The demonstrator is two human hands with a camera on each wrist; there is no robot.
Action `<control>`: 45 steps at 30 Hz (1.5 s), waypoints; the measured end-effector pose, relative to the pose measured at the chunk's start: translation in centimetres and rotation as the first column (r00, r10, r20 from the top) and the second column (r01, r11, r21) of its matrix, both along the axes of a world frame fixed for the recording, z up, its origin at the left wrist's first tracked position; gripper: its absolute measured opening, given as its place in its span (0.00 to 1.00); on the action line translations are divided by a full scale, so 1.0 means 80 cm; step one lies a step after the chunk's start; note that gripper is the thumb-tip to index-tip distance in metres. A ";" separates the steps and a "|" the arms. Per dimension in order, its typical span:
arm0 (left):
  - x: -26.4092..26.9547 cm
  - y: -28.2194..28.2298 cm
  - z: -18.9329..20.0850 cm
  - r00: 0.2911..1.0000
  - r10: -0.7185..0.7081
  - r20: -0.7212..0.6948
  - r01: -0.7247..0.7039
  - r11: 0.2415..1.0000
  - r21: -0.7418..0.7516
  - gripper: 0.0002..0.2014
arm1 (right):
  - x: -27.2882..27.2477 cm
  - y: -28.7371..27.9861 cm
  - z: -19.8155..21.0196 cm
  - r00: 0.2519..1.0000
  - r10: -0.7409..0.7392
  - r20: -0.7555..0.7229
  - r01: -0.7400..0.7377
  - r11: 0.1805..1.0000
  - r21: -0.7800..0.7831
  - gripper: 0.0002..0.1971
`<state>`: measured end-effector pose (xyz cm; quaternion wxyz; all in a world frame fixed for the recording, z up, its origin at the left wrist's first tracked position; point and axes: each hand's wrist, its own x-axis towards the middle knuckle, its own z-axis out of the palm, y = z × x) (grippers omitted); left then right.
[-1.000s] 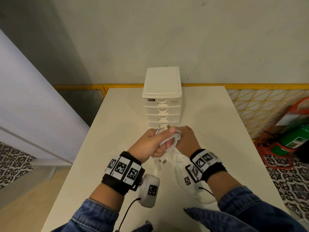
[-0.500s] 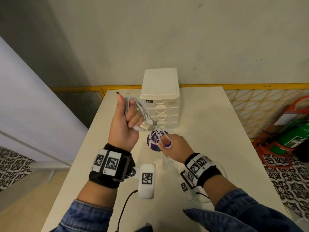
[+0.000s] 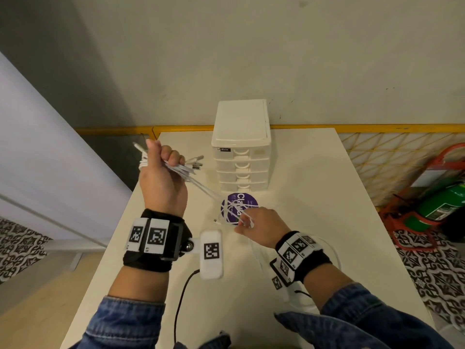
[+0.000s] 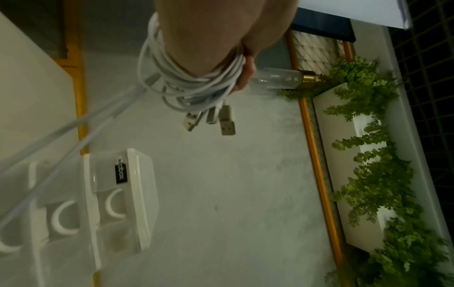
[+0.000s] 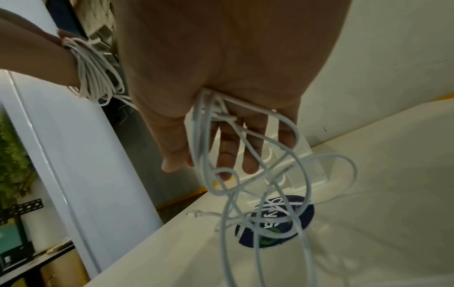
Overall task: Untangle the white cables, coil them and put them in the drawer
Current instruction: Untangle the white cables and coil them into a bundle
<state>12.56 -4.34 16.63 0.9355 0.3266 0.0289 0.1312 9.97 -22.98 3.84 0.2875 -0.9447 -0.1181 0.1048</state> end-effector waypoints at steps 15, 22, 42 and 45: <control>-0.008 0.007 -0.064 0.849 -0.341 -0.403 0.421 -0.021 0.907 0.33 | 0.004 -0.001 0.079 0.900 0.105 0.423 -0.246 0.923 0.295 0.08; -0.020 -0.015 -0.060 0.790 -0.416 -0.451 0.564 0.205 0.800 0.21 | 0.011 -0.030 0.060 0.984 -0.061 0.166 -0.012 0.914 0.405 0.15; -0.004 0.010 -0.072 0.938 0.186 -0.294 0.221 0.334 0.916 0.16 | 0.004 -0.044 0.031 0.960 -0.199 -0.199 0.268 0.859 0.436 0.08; -0.009 0.004 -0.069 0.928 0.100 -0.360 0.309 0.334 0.890 0.18 | 0.004 -0.035 0.042 0.930 -0.221 -0.295 0.361 0.701 0.615 0.05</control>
